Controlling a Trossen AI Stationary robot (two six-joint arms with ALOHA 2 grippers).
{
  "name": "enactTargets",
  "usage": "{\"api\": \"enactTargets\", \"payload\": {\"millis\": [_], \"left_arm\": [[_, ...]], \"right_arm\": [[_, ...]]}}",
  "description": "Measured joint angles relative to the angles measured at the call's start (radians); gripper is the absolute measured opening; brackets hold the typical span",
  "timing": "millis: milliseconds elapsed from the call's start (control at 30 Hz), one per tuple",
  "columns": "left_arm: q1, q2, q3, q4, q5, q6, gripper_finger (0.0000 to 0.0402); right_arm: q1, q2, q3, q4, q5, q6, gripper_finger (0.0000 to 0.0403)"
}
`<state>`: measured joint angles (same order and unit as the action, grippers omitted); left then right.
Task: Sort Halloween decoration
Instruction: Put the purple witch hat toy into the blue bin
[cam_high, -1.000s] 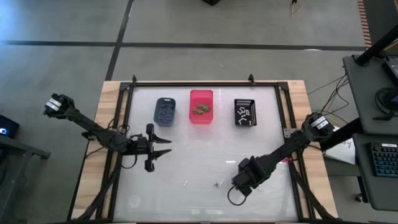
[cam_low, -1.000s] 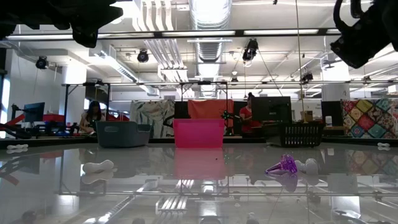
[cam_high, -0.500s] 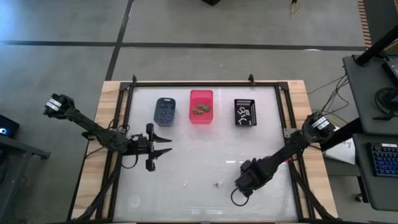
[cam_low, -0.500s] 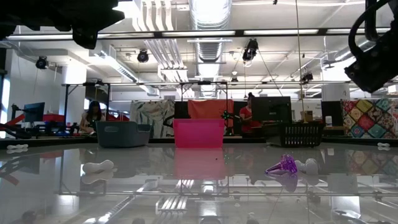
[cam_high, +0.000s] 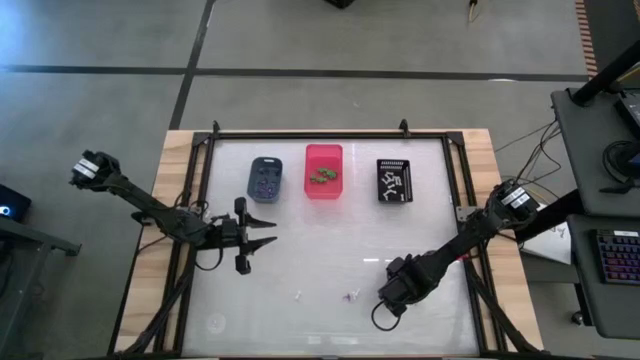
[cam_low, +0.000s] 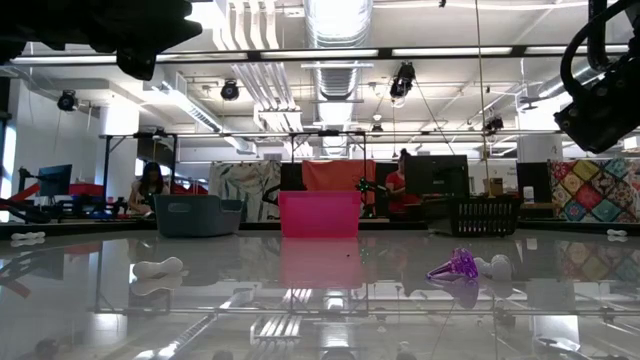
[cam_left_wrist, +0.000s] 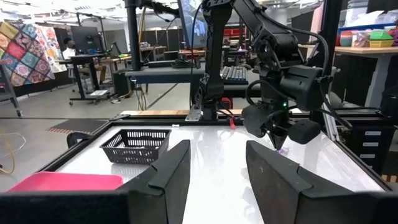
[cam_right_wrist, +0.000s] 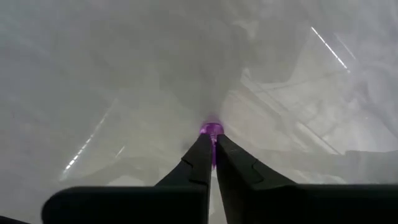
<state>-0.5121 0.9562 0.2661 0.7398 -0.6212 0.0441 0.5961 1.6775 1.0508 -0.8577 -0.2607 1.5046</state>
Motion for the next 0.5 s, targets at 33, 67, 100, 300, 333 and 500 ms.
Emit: {"api": "enactTargets", "payload": {"millis": [33, 67, 100, 300, 333, 500], "left_arm": [[0.0, 0.0, 0.0, 0.001, 0.0, 0.0, 0.0139], [0.0, 0.0, 0.0, 0.001, 0.0, 0.0, 0.0139], [0.0, 0.0, 0.0, 0.001, 0.0, 0.0, 0.0139], [0.0, 0.0, 0.0, 0.015, 0.0, 0.0, 0.0139], [0.0, 0.0, 0.001, 0.02, -0.001, 0.0, 0.0139], [0.001, 0.0, 0.001, 0.028, -0.001, 0.002, 0.0139]], "right_arm": [[0.0, 0.0, 0.0, 0.0, 0.0, -0.004, 0.001], [0.0, 0.0, 0.0, -0.001, 0.001, -0.01, 0.001], [0.0, -0.002, 0.002, -0.002, 0.003, -0.018, 0.0009], [-0.032, -0.062, 0.009, -0.005, 0.101, -0.078, 0.0009], [-0.044, -0.079, 0.01, -0.004, 0.14, -0.095, 0.0009], [-0.152, -0.149, 0.021, 0.104, 0.428, -0.335, 0.0009]]}}
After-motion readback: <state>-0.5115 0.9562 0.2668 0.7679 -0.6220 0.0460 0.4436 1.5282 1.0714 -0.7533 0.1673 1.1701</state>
